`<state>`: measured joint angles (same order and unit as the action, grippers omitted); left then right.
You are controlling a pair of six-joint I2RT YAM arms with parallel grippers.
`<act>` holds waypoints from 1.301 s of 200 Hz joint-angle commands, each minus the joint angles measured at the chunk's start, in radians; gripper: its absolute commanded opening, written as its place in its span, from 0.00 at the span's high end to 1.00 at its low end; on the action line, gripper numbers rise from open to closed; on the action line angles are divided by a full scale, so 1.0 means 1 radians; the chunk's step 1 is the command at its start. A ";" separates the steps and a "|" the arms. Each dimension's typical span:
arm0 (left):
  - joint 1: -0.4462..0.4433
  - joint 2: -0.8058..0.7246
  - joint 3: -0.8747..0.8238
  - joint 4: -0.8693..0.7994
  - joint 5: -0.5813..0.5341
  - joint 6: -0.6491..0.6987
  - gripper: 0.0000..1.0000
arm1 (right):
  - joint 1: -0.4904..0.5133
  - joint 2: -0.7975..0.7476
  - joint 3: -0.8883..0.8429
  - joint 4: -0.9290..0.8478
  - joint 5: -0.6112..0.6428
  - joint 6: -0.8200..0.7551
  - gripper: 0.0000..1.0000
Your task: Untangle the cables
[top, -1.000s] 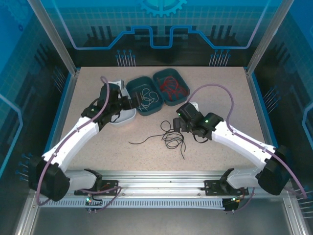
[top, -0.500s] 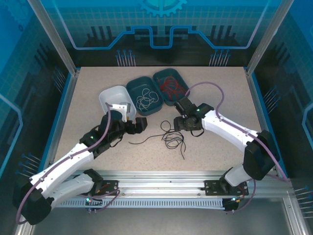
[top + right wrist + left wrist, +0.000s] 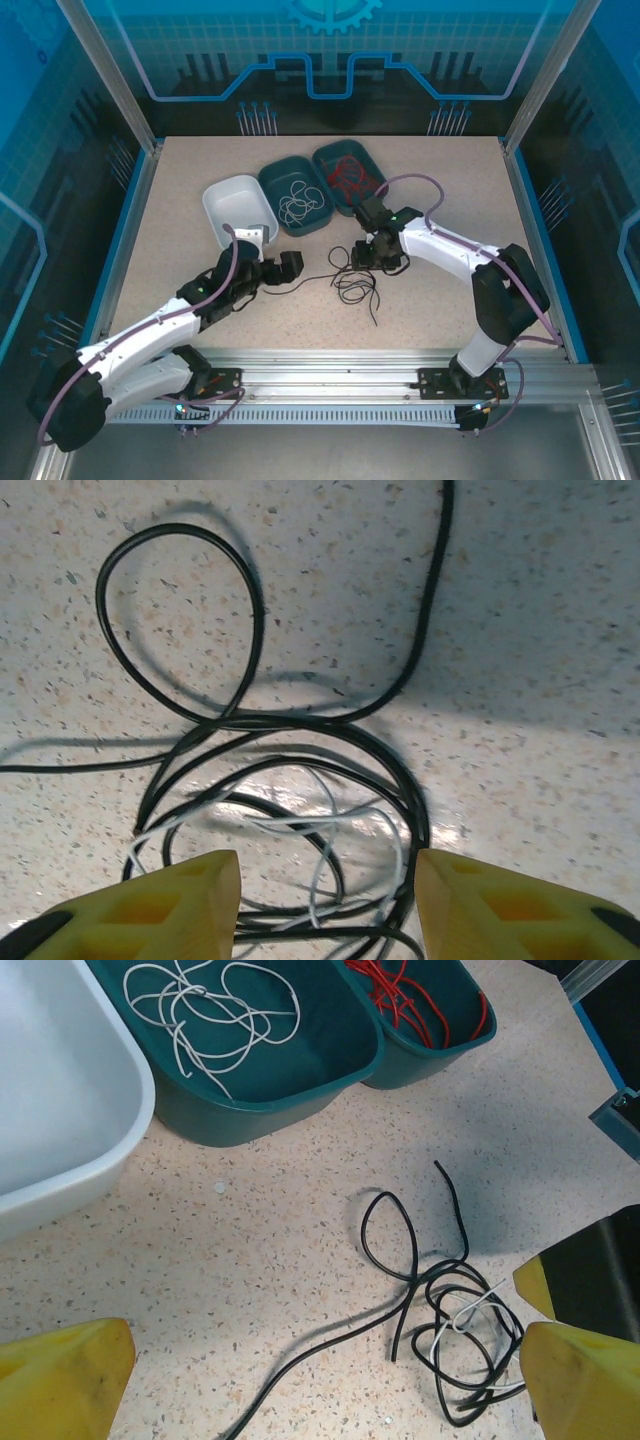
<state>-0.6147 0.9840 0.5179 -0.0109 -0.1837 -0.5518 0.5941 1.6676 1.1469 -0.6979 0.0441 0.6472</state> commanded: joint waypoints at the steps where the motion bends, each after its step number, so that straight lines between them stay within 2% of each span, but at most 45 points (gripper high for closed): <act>1: -0.007 0.012 -0.012 0.036 -0.015 -0.017 0.01 | -0.017 0.015 -0.041 0.067 -0.049 0.058 0.50; 81: -0.007 0.032 -0.007 0.046 -0.008 -0.022 0.01 | -0.045 0.048 -0.120 0.209 -0.085 0.135 0.48; 112: -0.007 0.040 -0.006 0.044 -0.003 -0.024 0.01 | -0.046 0.065 -0.121 0.252 -0.089 0.143 0.52; 139: -0.007 0.042 -0.006 0.042 -0.005 -0.024 0.01 | -0.047 0.079 -0.109 0.257 -0.083 0.141 0.61; 212: -0.007 0.070 0.008 0.042 0.000 -0.027 0.01 | -0.036 -0.001 -0.108 0.268 -0.085 0.135 1.00; 260: -0.007 0.090 0.023 0.042 0.008 -0.024 0.01 | -0.013 -0.113 -0.083 0.273 -0.123 0.118 1.00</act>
<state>-0.6147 1.0660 0.5179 0.0128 -0.1829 -0.5610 0.5644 1.6184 1.0382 -0.4320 -0.0418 0.7815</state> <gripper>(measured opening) 0.992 0.063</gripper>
